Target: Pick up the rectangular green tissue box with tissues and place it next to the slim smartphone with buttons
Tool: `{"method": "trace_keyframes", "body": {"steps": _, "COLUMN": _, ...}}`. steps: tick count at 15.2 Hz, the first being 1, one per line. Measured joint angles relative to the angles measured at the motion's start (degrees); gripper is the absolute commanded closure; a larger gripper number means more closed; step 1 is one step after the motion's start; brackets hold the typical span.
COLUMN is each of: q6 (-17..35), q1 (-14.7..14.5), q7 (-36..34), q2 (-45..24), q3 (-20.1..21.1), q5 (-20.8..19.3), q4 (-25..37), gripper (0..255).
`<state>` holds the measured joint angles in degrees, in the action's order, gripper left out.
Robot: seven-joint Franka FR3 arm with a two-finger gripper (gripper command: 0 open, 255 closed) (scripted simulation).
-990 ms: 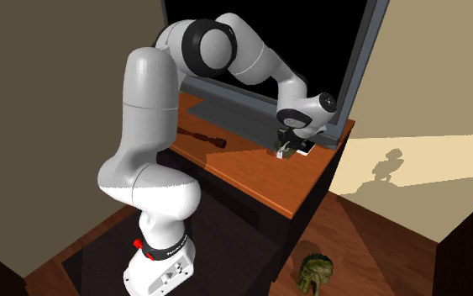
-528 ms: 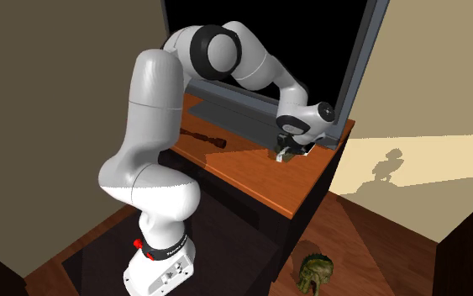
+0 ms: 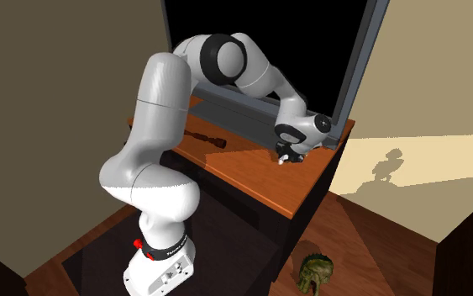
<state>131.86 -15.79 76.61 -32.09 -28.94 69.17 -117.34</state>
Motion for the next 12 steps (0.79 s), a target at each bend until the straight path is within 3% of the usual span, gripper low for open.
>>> {"method": "trace_keyframes", "body": {"steps": 10, "q6": 0.6, "q1": 0.7, "q7": 2.1, "q2": -2.4, "q3": 1.0, "q5": 2.5, "q4": 0.8, "gripper": 255}}
{"method": "trace_keyframes", "body": {"steps": 11, "q6": 0.6, "q1": 0.7, "q7": 2.2, "q2": -2.4, "q3": 1.0, "q5": 2.5, "q4": 0.8, "gripper": 0}}
{"method": "trace_keyframes", "body": {"steps": 12, "q6": 0.7, "q1": 0.7, "q7": 2.1, "q2": -2.5, "q3": 0.9, "q5": 2.4, "q4": 0.8, "gripper": 0}}
